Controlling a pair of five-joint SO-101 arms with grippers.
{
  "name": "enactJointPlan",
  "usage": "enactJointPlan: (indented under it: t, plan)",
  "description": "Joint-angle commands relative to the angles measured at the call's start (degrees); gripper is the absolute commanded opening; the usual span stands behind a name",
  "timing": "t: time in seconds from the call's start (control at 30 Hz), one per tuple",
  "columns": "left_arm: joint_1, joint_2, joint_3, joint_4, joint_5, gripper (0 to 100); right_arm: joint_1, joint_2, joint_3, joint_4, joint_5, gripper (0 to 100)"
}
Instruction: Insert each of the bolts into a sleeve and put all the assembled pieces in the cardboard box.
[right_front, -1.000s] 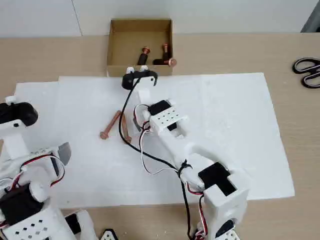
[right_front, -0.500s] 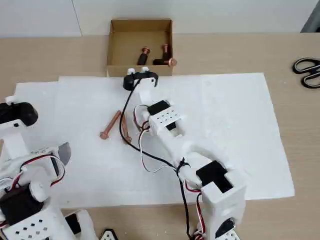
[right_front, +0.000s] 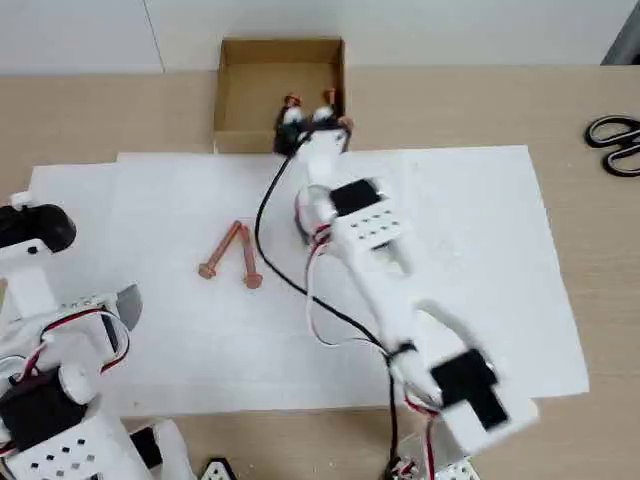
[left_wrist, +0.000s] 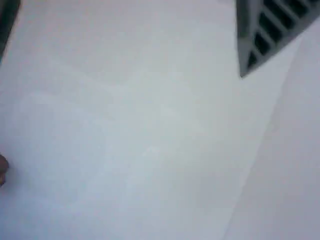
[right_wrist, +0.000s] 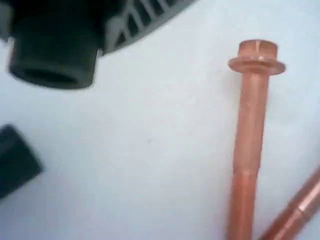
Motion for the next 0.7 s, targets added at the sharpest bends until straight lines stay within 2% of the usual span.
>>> enactJointPlan:
  t: [0.0,0.17,0.43,0.67]
  plan:
    - [0.4,-0.4,-0.2,-1.2,0.0,29,4.6,-5.6,-3.0,2.0,3.0,2.0]
    - [0.4,-0.4,-0.2,-1.2,0.0,29,10.9,-2.9,-2.5,1.8,8.4,0.6]
    - [0.4,-0.4,-0.2,-1.2,0.0,29,11.6,8.7,-2.7,0.8,10.7,0.5]
    - [0.4,-0.4,-0.2,-1.2,0.0,29,11.7,12.7,-2.7,-0.3,10.5,1.4]
